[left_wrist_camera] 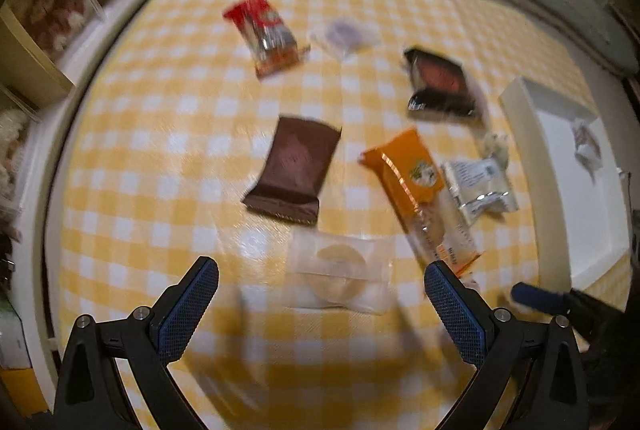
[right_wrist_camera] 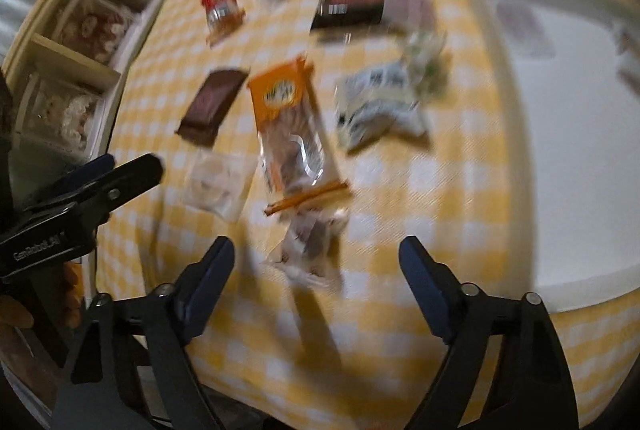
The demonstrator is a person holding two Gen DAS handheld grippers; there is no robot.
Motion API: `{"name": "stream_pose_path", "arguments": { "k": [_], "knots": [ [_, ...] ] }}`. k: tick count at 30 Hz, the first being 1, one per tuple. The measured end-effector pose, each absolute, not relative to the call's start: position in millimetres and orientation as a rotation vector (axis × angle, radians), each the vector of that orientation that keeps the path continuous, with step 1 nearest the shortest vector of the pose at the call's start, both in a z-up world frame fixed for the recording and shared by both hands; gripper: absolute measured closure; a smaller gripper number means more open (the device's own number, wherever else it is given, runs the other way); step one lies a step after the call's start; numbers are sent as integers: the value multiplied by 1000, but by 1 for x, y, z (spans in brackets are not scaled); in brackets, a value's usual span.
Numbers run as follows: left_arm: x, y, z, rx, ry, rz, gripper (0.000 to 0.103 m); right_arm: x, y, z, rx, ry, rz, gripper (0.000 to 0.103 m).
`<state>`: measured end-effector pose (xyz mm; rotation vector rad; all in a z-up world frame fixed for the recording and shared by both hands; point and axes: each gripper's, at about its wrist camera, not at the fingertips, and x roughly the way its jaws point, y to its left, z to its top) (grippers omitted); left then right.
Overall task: Organize snacks
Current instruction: 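Grasp a small white wrapped candy with the right tool while the left grasps a white cookie packet, then carry both packets over the white tray and release them inside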
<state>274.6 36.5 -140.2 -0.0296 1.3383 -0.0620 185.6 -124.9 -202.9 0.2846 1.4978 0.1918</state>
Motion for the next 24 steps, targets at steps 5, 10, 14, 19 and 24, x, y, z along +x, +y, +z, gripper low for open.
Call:
{"name": "stream_pose_path", "arguments": {
  "k": [5, 10, 14, 19, 24],
  "knots": [
    [289, 26, -170, 40, 1418, -93, 0, 188, -118, -219, 301, 1544, 188, 27],
    [297, 14, -194, 134, 1457, -117, 0, 194, -112, -232, 269, 1580, 188, 37],
    [305, 12, -206, 152, 1476, -108, 0, 196, -106, -236, 223, 1575, 183, 55],
    [306, 9, -219, 197, 1496, -100, 5, 197, -108, -236, 208, 1585, 200, 73],
    [307, 7, -219, 211, 1476, -112, 26, 193, -106, -233, 189, 1587, 211, 74]
  ]
}}
